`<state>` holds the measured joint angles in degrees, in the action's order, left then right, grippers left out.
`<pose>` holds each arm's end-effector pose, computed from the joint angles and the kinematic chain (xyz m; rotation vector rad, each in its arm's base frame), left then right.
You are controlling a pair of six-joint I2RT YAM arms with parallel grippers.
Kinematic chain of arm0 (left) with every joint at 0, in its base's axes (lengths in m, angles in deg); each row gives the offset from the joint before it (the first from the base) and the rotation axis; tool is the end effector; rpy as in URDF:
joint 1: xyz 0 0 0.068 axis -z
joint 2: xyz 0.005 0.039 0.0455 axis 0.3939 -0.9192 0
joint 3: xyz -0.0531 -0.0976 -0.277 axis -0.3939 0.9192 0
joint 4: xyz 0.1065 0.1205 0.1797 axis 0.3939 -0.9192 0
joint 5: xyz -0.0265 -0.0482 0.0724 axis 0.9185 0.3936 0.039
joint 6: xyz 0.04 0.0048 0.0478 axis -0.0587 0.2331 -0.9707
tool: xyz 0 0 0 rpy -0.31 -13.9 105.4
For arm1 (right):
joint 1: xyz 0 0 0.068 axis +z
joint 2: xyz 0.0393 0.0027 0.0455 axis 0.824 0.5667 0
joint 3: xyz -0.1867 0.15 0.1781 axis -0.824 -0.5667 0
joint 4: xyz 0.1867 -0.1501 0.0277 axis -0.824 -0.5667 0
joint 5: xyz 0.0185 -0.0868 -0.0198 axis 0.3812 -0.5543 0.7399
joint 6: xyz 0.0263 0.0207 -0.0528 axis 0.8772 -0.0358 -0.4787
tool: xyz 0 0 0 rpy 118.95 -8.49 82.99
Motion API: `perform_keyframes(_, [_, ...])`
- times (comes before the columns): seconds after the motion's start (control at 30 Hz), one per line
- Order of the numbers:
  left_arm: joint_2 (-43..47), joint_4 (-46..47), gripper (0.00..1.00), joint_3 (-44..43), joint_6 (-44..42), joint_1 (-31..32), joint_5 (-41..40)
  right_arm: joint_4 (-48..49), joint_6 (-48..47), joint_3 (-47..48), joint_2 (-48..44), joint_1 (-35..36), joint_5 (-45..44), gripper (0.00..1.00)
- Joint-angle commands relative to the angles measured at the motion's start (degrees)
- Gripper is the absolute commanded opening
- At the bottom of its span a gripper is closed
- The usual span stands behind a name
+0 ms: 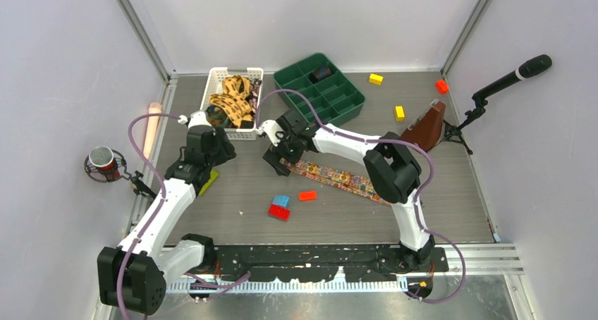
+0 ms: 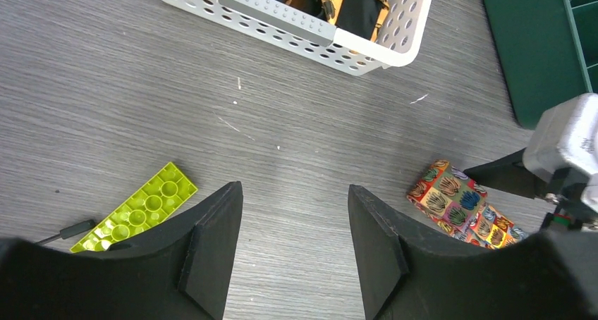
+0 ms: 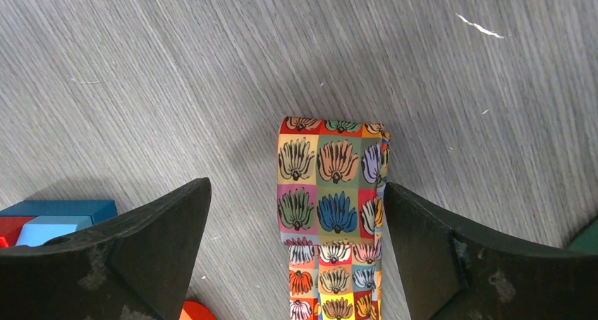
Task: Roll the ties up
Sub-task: Roll the tie at the center of the board.
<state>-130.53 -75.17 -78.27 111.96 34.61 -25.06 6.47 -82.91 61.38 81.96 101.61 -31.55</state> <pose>0.1938 -0.0296 0.2853 -0.4629 2.1285 -0.1974 0.3080 0.3357 0.2106 -1.4099 2.1757 0.4915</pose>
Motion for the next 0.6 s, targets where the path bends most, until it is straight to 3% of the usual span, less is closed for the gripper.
perform_keyframes(0.0, [-0.29, 2.04, 0.59, 0.33, 0.61, -0.57, 1.47, 0.58, -2.7, 2.25, 1.59, 0.27, -0.64, 0.99])
perform_keyframes(0.27, [-1.98, 2.99, 0.59, 0.14, 0.68, -0.96, 2.77, -0.19, -3.63, 3.47, 4.46, 0.28, -1.14, 0.91])
perform_keyframes(0.57, [-2.37, 3.46, 0.59, 0.34, 0.99, -1.3, 3.41, -0.44, -3.17, 1.18, 3.59, 1.1, -2.79, 0.63])
